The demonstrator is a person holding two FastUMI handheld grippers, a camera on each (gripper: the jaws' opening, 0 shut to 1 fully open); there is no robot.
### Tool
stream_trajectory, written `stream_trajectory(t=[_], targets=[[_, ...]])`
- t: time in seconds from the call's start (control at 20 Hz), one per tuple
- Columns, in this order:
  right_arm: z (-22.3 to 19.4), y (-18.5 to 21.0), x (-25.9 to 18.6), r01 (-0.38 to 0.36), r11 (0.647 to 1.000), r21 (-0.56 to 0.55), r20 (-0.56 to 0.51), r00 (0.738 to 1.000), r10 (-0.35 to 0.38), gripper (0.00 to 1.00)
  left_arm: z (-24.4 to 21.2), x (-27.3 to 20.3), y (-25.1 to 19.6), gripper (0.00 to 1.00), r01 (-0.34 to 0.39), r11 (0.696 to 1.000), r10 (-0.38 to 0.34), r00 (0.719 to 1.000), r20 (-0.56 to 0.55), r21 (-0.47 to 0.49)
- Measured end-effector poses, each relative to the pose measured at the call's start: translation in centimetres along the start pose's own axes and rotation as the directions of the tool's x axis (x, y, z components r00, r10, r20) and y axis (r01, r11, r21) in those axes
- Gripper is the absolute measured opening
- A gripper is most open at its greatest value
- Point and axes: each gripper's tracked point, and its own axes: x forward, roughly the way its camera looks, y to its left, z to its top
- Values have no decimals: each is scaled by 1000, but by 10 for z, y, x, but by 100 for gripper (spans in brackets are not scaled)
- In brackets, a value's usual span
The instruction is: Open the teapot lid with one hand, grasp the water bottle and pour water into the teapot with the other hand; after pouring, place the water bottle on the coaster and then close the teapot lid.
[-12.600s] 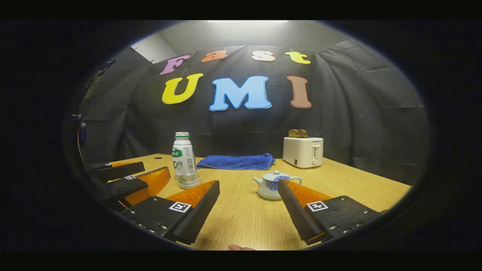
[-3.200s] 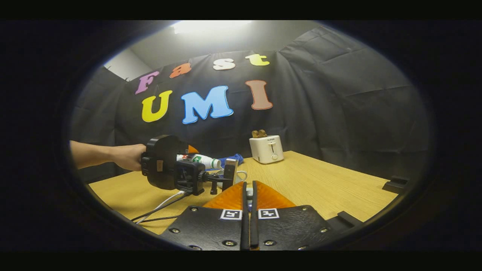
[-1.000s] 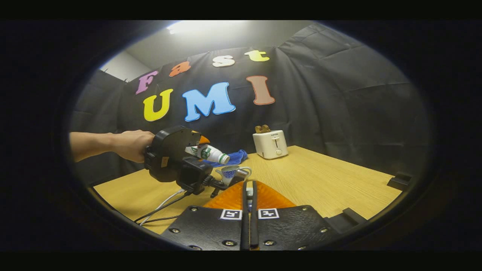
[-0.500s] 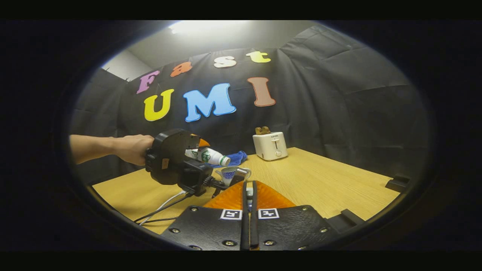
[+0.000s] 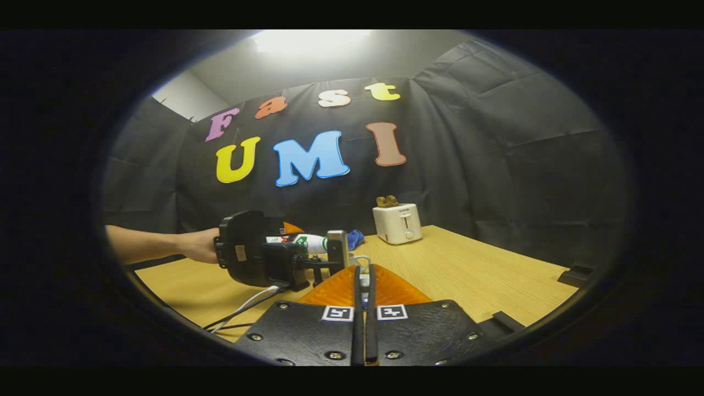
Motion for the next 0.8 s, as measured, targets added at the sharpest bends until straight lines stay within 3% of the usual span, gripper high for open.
stream_trajectory(t=[0.1,0.15,0.2,0.35,0.55,0.65,0.7,0.75,0.8], targets=[[4,4,1,-7,1000,-15,-1,1000,7,1,-5,-2,7,87,-30,995,31,999,13,-94],[7,7,2,-11,1000,-28,2,1000,11,1,-7,-3,10,79,-36,988,39,999,19,-151],[10,9,4,-14,999,-40,4,1000,14,1,-13,-5,17,79,-43,976,50,998,27,-213],[15,21,16,-48,995,-83,-3,999,48,1,-21,-25,22,79,-43,904,76,995,62,-425],[18,47,47,-129,984,-123,-30,992,126,1,-49,-56,28,78,-50,739,123,990,62,-672],[19,59,66,-159,977,-139,-31,987,156,1,-63,-64,36,78,-72,640,175,983,53,-765],[18,64,77,-174,974,-145,-34,985,171,0,-71,-67,36,70,-70,585,184,982,48,-808],[18,68,88,-184,971,-151,-38,983,180,1,-79,-70,39,79,-74,533,200,979,41,-843],[19,71,99,-189,969,-156,-42,982,185,1,-88,-73,41,79,-71,486,208,978,36,-871]])
